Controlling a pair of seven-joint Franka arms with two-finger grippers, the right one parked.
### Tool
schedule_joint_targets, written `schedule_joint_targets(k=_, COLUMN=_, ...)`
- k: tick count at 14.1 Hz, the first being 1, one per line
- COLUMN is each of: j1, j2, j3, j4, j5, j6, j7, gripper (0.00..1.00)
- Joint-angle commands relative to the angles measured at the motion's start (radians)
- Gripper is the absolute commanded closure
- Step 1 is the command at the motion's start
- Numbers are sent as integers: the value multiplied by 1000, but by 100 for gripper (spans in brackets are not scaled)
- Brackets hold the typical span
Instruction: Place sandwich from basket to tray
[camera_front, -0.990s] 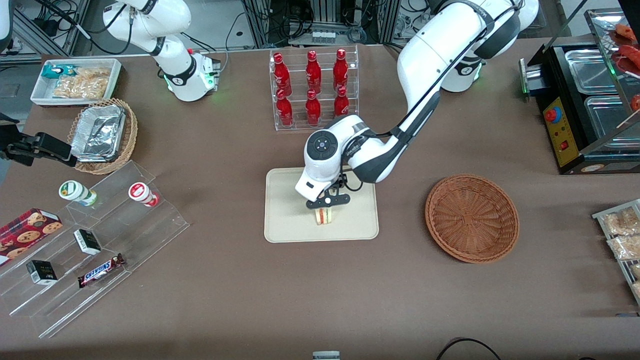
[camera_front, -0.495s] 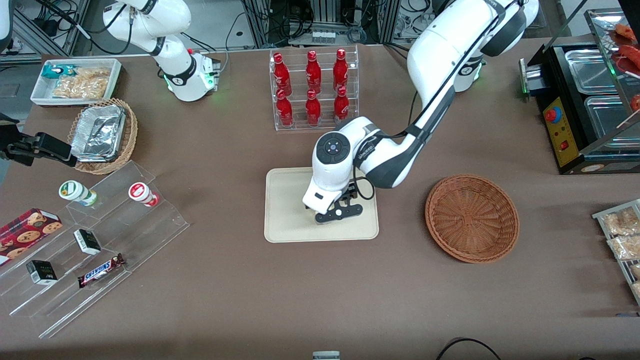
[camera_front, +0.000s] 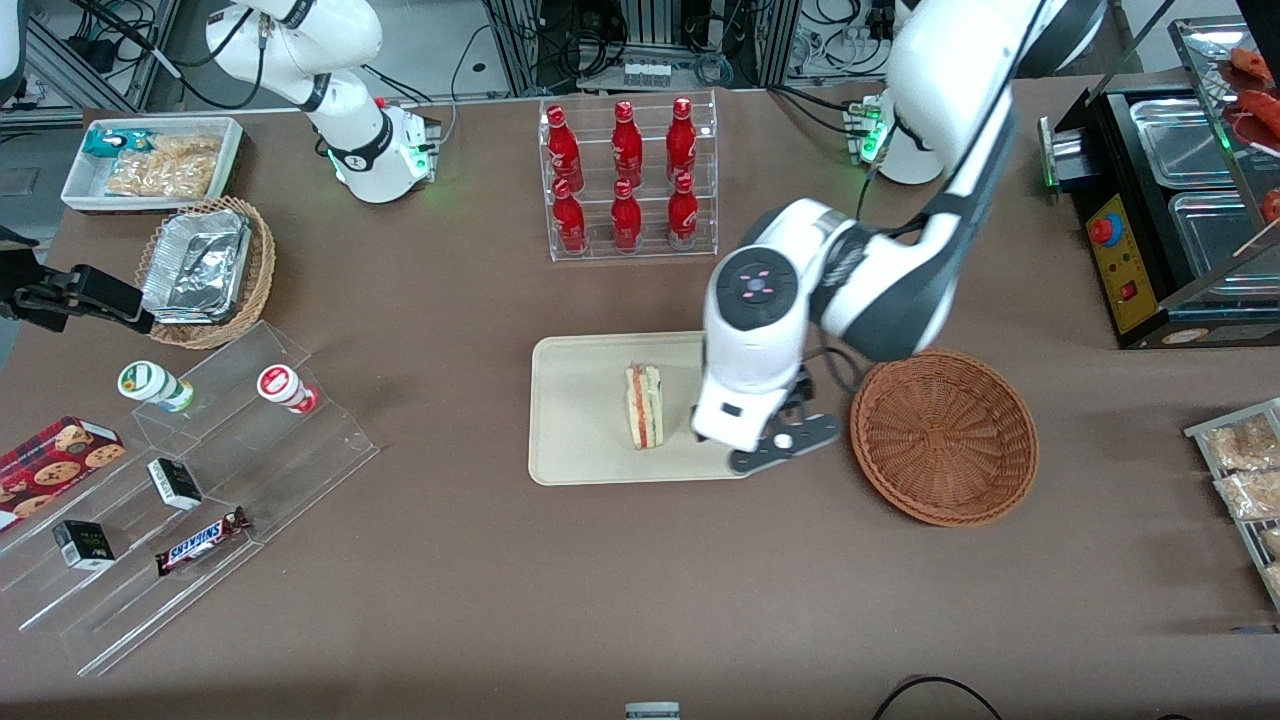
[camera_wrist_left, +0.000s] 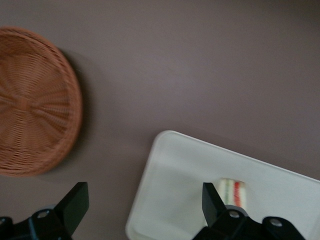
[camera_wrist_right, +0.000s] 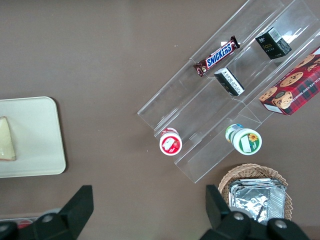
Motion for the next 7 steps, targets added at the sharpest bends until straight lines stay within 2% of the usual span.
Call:
schedule_joint_targets(k=1, j1=131, j2=-191, j3=-7, j4=-176, j5=-63, j6=-24, j7=181, gripper=0)
schedule_joint_targets(k=3, j1=234, j2=-293, j3=-6, j4=-244, j5=-115, j6=-100, j7=367, gripper=0)
schedule_joint_targets(k=5, j1=318, j2=-348, j3=-6, j4=-252, j5=-117, j6=-210, j7=521, gripper=0)
schedule_joint_targets(k=7, j1=380, j2=-397, j3=-6, j4=-262, j5=-120, j6=-272, j7=596, gripper=0)
